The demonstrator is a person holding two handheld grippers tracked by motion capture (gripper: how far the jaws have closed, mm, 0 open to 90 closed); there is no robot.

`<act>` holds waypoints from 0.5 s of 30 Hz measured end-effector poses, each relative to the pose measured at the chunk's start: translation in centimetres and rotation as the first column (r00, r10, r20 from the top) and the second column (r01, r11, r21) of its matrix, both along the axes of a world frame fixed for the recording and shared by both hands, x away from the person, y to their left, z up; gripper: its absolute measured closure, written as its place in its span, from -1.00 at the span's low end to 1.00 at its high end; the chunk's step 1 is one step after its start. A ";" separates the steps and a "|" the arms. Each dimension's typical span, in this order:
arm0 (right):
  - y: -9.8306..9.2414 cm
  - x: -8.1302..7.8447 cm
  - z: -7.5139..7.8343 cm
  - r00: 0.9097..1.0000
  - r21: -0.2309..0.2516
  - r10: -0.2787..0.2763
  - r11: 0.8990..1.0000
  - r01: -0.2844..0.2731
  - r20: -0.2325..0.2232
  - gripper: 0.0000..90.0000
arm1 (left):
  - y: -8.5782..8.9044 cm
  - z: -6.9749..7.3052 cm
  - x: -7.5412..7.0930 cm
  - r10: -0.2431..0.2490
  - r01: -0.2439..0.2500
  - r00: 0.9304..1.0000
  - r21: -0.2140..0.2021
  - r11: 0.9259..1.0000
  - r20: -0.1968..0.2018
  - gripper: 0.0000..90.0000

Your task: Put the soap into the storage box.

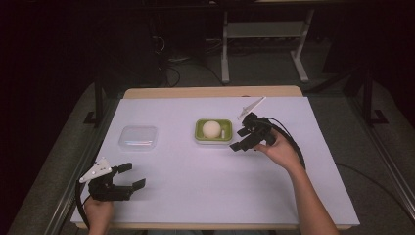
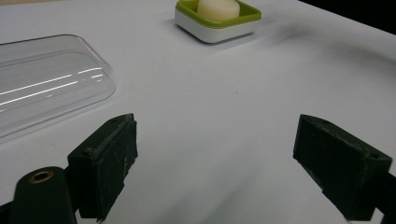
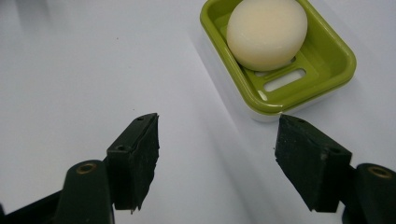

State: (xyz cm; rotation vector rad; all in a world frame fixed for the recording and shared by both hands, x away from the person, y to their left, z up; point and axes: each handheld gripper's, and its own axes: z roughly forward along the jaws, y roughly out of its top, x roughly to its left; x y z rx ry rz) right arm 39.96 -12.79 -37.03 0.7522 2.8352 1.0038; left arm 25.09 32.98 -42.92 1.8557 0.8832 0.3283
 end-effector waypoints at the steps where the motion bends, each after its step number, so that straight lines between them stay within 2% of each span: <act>1: -0.1 -0.2 0.0 1.000 0.003 -0.001 1.000 0.001 0.008 -0.33 | 0.0 0.0 0.0 0.000 0.000 1.000 0.001 1.000 0.002 -0.71; 5: -0.6 -0.6 0.1 1.000 0.016 -0.007 1.000 0.007 0.004 -0.33 | 0.0 0.0 0.0 0.002 -0.002 1.000 -0.002 1.000 0.000 -0.71; 9: -0.9 -1.2 0.0 0.999 0.026 -0.024 0.999 0.025 -0.023 -0.34 | -0.1 0.0 0.0 -0.002 0.002 1.000 0.002 1.000 0.000 -0.71; 12: -1.2 -1.3 -0.2 1.000 0.024 -0.015 1.000 0.015 -0.011 -0.33 | -0.1 0.0 0.0 -0.001 0.001 1.000 0.002 1.000 -0.001 -0.71; 15: -1.4 -1.7 -0.3 0.999 0.036 -0.026 0.999 0.027 -0.022 -0.33 | -0.1 0.0 0.0 0.000 0.000 1.000 0.000 1.000 0.000 -0.71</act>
